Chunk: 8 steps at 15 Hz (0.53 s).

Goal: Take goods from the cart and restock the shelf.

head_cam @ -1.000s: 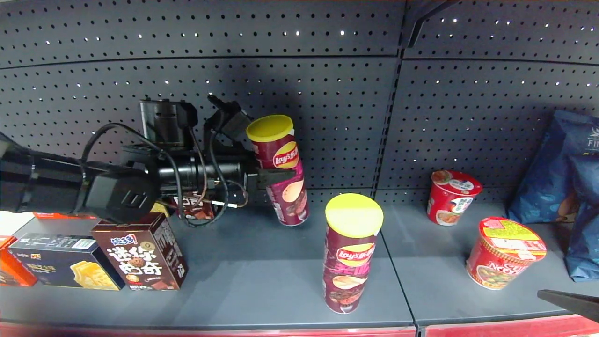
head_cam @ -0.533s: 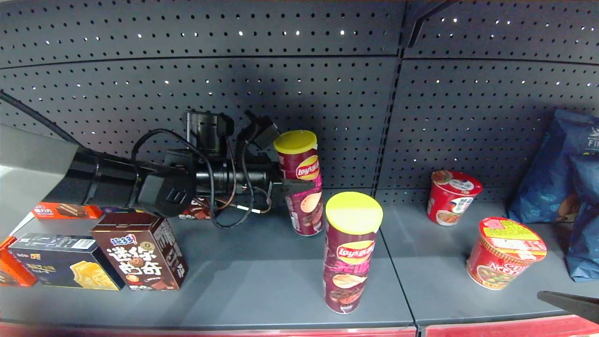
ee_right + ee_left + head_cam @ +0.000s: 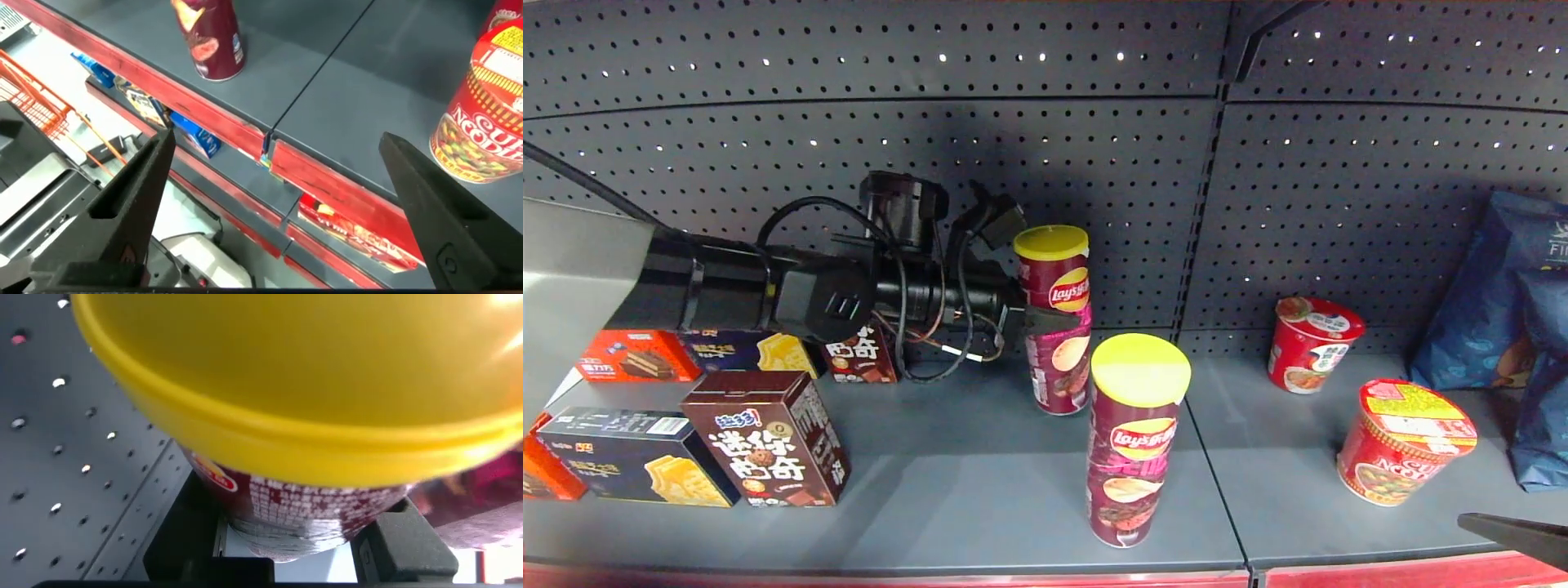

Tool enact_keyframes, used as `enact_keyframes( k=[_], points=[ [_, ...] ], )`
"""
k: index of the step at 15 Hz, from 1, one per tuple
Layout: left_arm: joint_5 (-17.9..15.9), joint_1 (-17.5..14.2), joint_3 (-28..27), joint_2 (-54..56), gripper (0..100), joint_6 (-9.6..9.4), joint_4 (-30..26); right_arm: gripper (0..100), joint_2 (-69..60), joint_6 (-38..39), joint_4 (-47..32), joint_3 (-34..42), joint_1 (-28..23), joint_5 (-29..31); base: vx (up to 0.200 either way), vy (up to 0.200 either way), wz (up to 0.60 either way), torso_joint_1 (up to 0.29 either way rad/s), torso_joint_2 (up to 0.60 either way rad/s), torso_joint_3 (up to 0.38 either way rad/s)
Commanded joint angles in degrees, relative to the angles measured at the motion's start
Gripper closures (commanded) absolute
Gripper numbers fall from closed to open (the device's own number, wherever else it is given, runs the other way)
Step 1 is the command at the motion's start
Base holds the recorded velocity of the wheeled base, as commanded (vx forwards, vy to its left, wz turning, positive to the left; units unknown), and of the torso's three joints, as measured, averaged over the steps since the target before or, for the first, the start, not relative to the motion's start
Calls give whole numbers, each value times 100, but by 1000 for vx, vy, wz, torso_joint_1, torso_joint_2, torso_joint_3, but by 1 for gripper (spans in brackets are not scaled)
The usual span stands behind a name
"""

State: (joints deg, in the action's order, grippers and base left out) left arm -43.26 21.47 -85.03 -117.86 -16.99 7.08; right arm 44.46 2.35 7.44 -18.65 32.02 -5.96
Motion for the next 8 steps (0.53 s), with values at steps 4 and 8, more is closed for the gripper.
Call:
enact_keyframes(
  k=[4,8],
  points=[
    [2,156,-567,-211,100,-23,-453,0,19,2,3,11,6,-2,0,0,0,0,0,0],
    [-15,182,-752,-501,100,-384,-471,0,-7,11,3,11,-3,7,0,0,0,0,0,0]
  ],
)
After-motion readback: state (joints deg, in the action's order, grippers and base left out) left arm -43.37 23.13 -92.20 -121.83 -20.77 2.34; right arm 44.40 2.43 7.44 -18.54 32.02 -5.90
